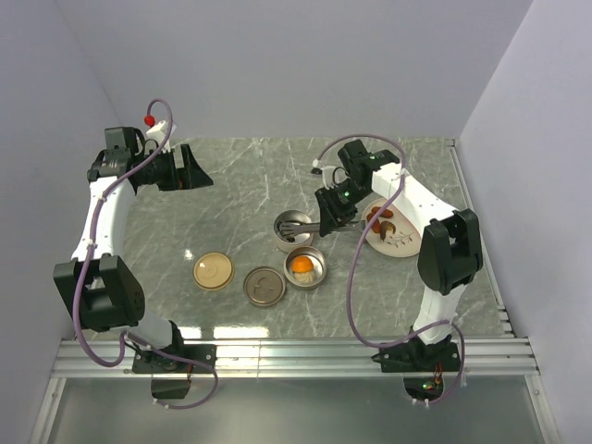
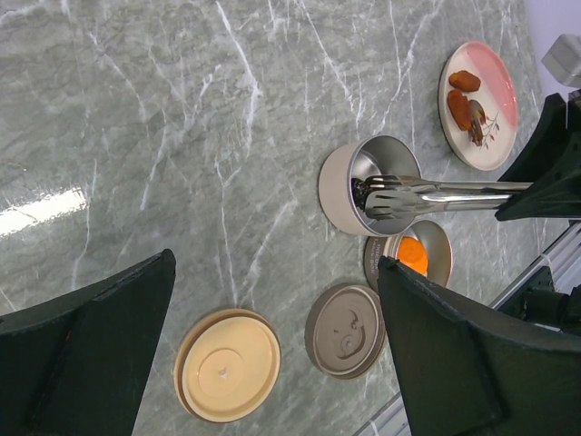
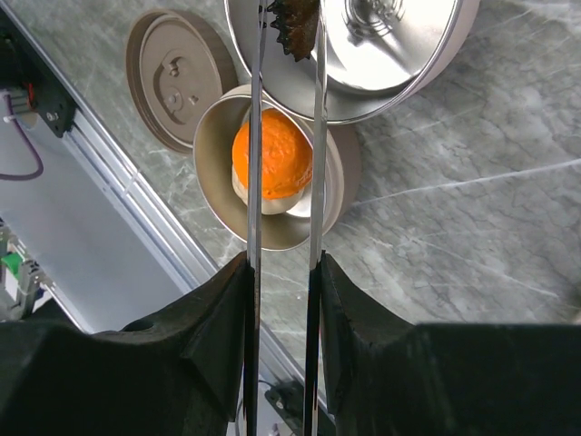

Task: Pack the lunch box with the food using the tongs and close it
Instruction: Place the food into the lunch box

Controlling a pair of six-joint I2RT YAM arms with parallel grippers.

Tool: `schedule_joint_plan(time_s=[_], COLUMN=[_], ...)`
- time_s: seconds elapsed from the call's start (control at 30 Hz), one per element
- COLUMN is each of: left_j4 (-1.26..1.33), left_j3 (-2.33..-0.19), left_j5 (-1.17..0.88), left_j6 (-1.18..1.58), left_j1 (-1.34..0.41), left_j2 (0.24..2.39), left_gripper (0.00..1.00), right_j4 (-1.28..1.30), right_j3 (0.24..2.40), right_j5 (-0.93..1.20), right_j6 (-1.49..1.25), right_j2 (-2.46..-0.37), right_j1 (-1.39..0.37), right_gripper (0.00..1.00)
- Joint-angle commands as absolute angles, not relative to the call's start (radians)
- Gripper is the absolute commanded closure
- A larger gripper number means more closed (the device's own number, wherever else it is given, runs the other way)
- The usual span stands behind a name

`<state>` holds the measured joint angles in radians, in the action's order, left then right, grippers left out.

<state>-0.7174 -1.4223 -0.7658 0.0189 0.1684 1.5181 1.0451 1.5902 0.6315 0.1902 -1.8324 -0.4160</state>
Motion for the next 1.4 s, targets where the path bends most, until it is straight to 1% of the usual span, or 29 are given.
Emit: schedule_joint_plan(time_s=[0.0,0.07,0.2,0.5,0.67,0.87,1.0,1.23,1.37], left_j4=[-0.703,-0.701,-0.701,-0.704,-0.71,-0.706,-0.698,-0.713,-0.71], left_j3=[-1.45,-1.451,-1.45,-1.476,-1.491,-1.502,-1.5,-1.5,-1.506], left_j5=[-0.778,-0.778,-0.781,-0.787,-0.787,-0.769,-0.753,-0.765,-0.768], left_j6=[0.011,0.012,0.011,0.011,0.012,0.012,0.011,-0.041,-0.037], left_j1=[0.164,0.164,0.164,0.164,0.164,0.164,0.166,0.158,0.15], left_j2=[1.523,1.525,1.526,1.539,1.54,1.532,1.519,1.506,1.511], left_gripper=[0.01,0.0,0.01,0.01,0.01,0.01,0.01,0.01,0.01], right_j4=[1.043,1.045,1.052,1.084,1.101,1.14,1.184,1.258,1.298], right_j3=[1.586,1.582,1.588,1.652,1.698,1.779,1.805,1.732,1.717], right_j5=[0.673,0.681,0.684,0.673,0.652,0.64,0.62,0.552,0.483], right_j6=[0.179,0.178,0.178,0.181,0.184,0.212,0.25,0.409,0.511], right_j2=[-1.836,-1.836,-1.836,-1.818,-1.79,-1.74,-1.707,-1.628,-1.608], right_j1=[-0.422,-0.422,-0.423,-0.422,-0.419,-0.367,-0.305,-0.088,0.03], right_gripper=[0.64,0.62,0.54,0.47,0.47,0.49,0.49,0.5,0.52])
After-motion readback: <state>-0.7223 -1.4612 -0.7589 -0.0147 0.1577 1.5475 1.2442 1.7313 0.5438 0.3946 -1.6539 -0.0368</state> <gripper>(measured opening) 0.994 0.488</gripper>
